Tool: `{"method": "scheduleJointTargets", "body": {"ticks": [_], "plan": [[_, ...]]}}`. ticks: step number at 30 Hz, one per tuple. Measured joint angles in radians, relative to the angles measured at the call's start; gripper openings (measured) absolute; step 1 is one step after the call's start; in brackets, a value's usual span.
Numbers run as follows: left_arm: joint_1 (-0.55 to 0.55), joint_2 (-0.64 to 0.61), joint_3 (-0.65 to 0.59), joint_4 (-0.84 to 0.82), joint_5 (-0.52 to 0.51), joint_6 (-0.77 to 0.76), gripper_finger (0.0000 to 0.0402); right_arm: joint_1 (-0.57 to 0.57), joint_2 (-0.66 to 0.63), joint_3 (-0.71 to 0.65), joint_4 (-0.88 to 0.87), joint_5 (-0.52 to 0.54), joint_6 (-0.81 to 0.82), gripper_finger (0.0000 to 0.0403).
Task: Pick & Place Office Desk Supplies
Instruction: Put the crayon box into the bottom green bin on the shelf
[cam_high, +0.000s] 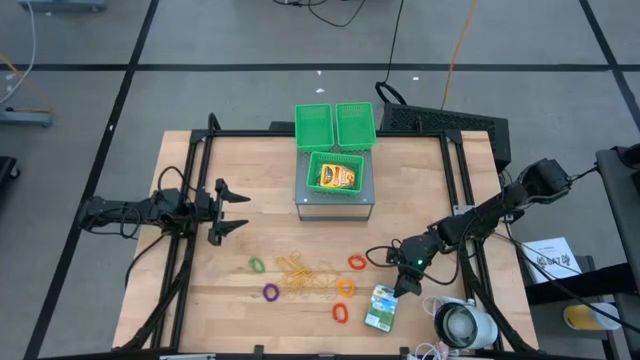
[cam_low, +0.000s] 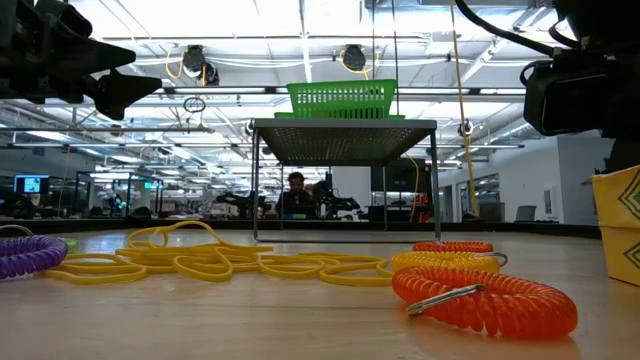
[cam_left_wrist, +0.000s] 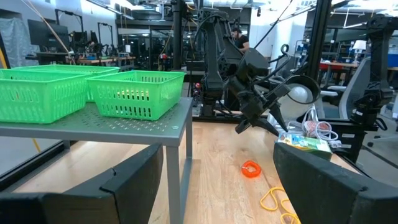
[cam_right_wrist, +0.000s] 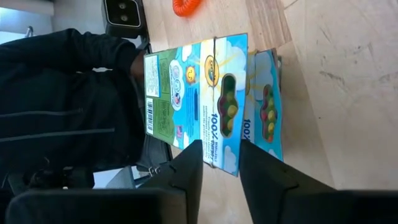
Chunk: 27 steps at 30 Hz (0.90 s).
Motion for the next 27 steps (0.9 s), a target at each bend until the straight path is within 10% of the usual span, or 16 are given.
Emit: {"method": "scheduleJointTargets", "body": {"ticks": [17, 27], "plan": [[0.000, 0.000, 0.000, 0.000, 0.000, 0.000, 0.0310, 0.000, 0.000, 0.000, 0.017, 0.000, -0.206, 0.0002], [0.000, 0.000, 0.000, 0.000, 0.000, 0.000, 0.0310, 0.000, -0.020, 0.000, 0.358, 0.014, -0.319, 0.0001]]}}
